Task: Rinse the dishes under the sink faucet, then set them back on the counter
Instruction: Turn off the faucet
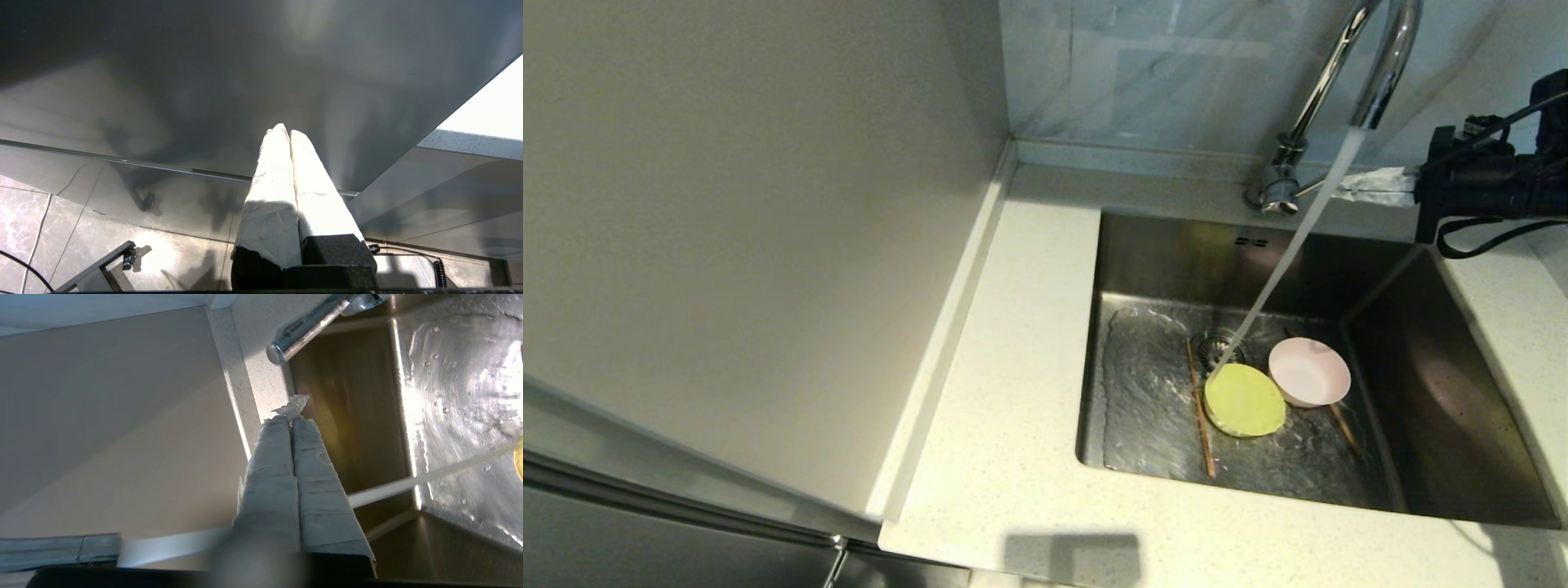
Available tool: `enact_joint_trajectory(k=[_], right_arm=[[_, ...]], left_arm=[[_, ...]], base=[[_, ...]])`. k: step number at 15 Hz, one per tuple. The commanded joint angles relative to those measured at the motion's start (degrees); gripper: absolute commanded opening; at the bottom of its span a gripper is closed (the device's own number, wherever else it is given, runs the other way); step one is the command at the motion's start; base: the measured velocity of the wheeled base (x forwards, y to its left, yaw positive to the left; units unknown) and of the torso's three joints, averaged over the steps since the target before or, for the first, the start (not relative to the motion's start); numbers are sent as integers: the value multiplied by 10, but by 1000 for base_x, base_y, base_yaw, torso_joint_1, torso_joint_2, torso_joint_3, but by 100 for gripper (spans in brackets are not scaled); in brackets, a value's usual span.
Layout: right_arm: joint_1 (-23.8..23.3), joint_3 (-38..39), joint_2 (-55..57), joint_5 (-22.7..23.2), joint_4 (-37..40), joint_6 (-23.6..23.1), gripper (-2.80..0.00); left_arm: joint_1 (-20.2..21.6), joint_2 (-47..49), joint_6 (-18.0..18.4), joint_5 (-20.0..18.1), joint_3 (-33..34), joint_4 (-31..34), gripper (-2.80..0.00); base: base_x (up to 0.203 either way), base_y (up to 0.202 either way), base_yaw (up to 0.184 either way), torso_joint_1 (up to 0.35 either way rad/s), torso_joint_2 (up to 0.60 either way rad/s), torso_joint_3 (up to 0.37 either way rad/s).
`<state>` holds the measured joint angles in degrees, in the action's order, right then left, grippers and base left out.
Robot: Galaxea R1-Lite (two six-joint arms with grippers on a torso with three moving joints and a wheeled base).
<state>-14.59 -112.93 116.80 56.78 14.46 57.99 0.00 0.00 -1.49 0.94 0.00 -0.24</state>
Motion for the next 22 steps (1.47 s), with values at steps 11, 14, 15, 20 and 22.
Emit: enact_joint_trajectory(k=[11, 14, 15, 20, 22], right_arm=[[10, -1, 23, -1, -122, 54, -280], [10, -1, 36, -2, -170, 55, -280], [10, -1, 40, -2, -177, 54, -280], [9, -3, 47, -2, -186, 54, -280], [9, -3, 47, -3, -193, 54, -280]], left_arm=[[0, -2, 0, 0, 0, 0, -280], [0, -2, 0, 0, 0, 0, -280], [0, -2, 0, 0, 0, 0, -280], [0, -2, 0, 0, 0, 0, -280], [0, -2, 0, 0, 0, 0, -280]], base=[[0, 0, 0, 0, 0, 0], [0, 0, 0, 0, 0, 0], [0, 0, 0, 0, 0, 0], [0, 0, 0, 0, 0, 0], [0, 0, 0, 0, 0, 0]])
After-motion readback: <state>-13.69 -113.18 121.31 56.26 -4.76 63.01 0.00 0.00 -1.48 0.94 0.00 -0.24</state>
